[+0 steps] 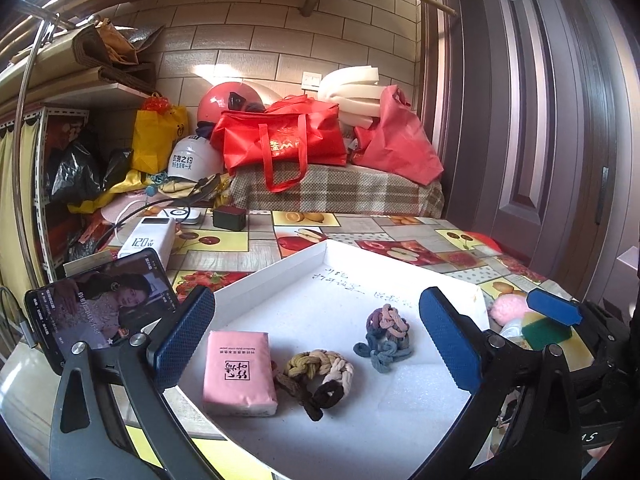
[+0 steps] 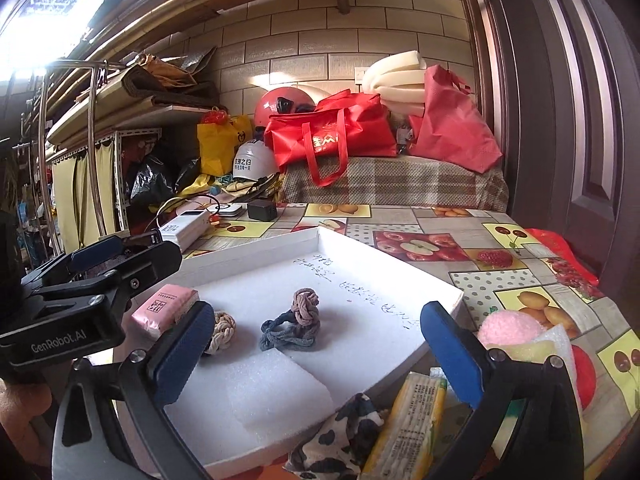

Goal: Organize soft objects
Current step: 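Open the left gripper over the tray while the right gripper releases the grey knot inside, then move both grippers from the tray over to the pile of soft items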

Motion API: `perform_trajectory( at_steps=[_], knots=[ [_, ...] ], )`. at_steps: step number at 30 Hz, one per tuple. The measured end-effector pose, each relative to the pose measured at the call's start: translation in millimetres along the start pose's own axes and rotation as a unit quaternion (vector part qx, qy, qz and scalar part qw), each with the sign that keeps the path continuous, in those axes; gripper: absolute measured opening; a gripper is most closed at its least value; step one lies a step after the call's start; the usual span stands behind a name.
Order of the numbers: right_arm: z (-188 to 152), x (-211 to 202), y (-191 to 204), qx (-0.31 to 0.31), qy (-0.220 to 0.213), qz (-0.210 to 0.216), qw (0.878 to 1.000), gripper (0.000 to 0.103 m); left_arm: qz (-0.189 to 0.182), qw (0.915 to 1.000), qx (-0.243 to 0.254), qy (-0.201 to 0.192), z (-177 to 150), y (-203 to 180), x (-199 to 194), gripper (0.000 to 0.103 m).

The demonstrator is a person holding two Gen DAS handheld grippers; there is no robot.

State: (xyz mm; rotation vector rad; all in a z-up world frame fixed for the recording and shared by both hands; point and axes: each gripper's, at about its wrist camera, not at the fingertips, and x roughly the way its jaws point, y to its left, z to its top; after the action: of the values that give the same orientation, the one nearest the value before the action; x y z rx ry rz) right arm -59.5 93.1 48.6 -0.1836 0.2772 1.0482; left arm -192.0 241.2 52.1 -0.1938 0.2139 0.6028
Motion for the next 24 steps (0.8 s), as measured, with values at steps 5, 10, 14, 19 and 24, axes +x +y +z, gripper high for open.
perform_trajectory(
  at_steps=[5,10,14,19,24],
  knots=[
    [-7.6,-27.0,-19.6,0.016,-0.006,0.010,1.000,0.103,0.008,0.9980,0.063,0.000,-4.6,-30.7,-6.4,0.103],
    [-9.3,-75.2,-57.1,0.028,-0.079,-0.034,0.996,0.103,-0.046,0.9971,0.060,0.005,-7.5,-40.2,-15.2,0.103],
    [-13.9,-102.3,-106.6,0.049,-0.095,-0.100,0.989,0.103,-0.112,0.9891,0.091,0.030,-12.7,-65.8,-19.8,0.103],
    [-24.3,-102.8,-174.9,0.142,-0.037,-0.129,0.981,0.103,-0.217,0.9636,0.140,0.070,-23.2,-116.7,-29.1,0.102],
    [-33.7,-105.5,-191.5,0.198,-0.033,-0.134,0.971,0.103,-0.222,0.9517,0.183,0.107,-31.5,-166.8,-21.6,0.094]
  ],
)
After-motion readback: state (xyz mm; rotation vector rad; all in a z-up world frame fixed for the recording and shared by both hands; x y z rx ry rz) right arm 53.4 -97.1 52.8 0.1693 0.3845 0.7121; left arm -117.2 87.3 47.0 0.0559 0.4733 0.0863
